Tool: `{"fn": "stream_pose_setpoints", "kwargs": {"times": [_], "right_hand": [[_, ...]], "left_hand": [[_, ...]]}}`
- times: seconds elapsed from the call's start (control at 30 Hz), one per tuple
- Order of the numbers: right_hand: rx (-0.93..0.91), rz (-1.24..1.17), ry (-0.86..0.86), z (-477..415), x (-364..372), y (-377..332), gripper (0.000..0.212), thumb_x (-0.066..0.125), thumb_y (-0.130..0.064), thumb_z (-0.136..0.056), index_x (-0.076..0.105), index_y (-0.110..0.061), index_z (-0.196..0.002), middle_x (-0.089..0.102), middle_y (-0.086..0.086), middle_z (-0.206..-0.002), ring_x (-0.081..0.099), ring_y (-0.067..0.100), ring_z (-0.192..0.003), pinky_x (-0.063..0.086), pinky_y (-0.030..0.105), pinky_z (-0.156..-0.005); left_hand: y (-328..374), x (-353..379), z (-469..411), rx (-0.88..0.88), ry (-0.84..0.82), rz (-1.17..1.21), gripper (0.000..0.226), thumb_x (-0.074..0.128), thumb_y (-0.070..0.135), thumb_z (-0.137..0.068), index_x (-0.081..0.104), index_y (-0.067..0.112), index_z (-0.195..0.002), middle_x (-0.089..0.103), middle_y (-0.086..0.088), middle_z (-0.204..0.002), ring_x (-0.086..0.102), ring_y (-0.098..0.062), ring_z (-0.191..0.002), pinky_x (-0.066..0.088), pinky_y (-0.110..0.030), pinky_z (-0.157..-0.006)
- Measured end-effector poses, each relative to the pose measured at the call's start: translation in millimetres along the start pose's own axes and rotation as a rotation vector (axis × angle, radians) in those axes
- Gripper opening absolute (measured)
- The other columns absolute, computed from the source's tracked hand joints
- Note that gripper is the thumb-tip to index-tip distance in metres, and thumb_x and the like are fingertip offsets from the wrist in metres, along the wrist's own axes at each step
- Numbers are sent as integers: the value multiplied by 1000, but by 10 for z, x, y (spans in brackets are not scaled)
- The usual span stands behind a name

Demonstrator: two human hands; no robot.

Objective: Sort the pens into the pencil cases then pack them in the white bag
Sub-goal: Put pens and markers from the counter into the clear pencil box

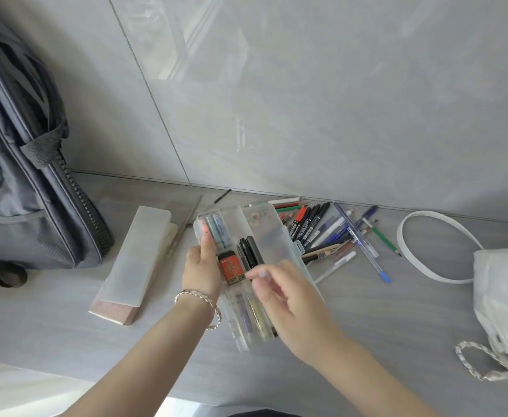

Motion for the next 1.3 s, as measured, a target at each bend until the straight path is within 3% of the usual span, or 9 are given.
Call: {"fn": "stream_pose_setpoints", "kwargs": {"times": [0.17, 0.37, 0.53, 0.8, 0.93, 1.03, 1.13, 1.2, 1.3], "right_hand": [[-20, -132, 195, 16, 8, -34, 50, 25, -63, -87, 61, -28, -90, 51, -22, -109, 43, -4, -112, 28, 6, -96], [-6, 227, 194, 77, 332, 127, 74, 2, -66, -85, 62, -28, -102, 15, -20, -148, -7, 6, -141, 0, 32, -114], [-75, 381, 227, 130, 325, 125, 41, 36, -41, -90, 58, -27, -121, 31, 2, -149, 9, 18, -140, 22, 45, -109], [-218, 434, 160, 194, 180, 111, 23, 48, -35, -84, 68, -25, -90, 50, 4, -137, 28, 17, -134, 22, 34, -108], [-168, 248, 96, 153, 71, 90, 32, 43, -39, -87, 67, -26, -103, 46, -7, -138, 26, 11, -136, 22, 34, -112], [-76, 123, 300, 152, -242, 173, 35, 44, -37, -86, 64, -24, -111, 49, -11, -128, 36, 3, -127, 24, 18, -110], [358, -169, 477, 168, -525, 462, 37, 47, -34, -91, 51, -20, -126, 48, -9, -131, 40, 1, -122, 29, 16, -102], [674, -520, 291, 178, -492, 734, 42, 41, -37, -96, 46, -16, -132, 52, -5, -130, 46, 12, -122, 32, 27, -102], [737, -951, 117, 186, -411, 796, 51, 39, -47, -90, 59, -11, -121, 68, 9, -112, 61, 24, -104, 43, 38, -96]], "left_hand": [[-11, 50, 27, 3, -4, 34, 90, 34, 89, -58, 60, 17, -104, 70, -9, -99, 67, -30, -92, 53, -52, -86], [28, 112, 117, -18, -15, 68, 77, 36, 79, -73, 59, 13, -106, 67, -9, -94, 64, -28, -88, 50, -48, -91], [-27, 134, 156, -73, -22, 131, 81, 38, 84, -63, 58, 17, -102, 68, -10, -94, 66, -30, -91, 51, -51, -90], [35, 105, 158, -13, 6, 66, 89, 30, 88, -56, 60, 20, -104, 70, -12, -101, 66, -31, -95, 49, -52, -92], [119, 121, 227, 20, -19, 40, 74, 32, 77, -75, 60, 14, -102, 69, -13, -101, 66, -31, -94, 50, -52, -90], [160, 80, 225, 52, 11, 40, 61, 30, 68, -85, 56, 15, -103, 66, -11, -104, 63, -29, -96, 49, -51, -91], [140, 34, 180, 7, 30, 187, 77, 33, 77, -69, 52, 24, -121, 63, -4, -119, 60, -26, -111, 46, -51, -98], [58, 24, 106, -56, 13, 239, 89, 34, 81, -56, 50, 30, -127, 63, -4, -122, 60, -26, -112, 45, -52, -99], [-25, 59, 83, -67, -50, 197, 91, 33, 83, -56, 47, 35, -131, 59, -1, -130, 56, -24, -119, 42, -50, -102]]}}
Point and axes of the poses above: each hand's wrist, its own z-axis away from the middle knuckle, its own x-axis out of the palm, y = z × x, the point moved 4 cm from there along -z, towards the middle knuckle
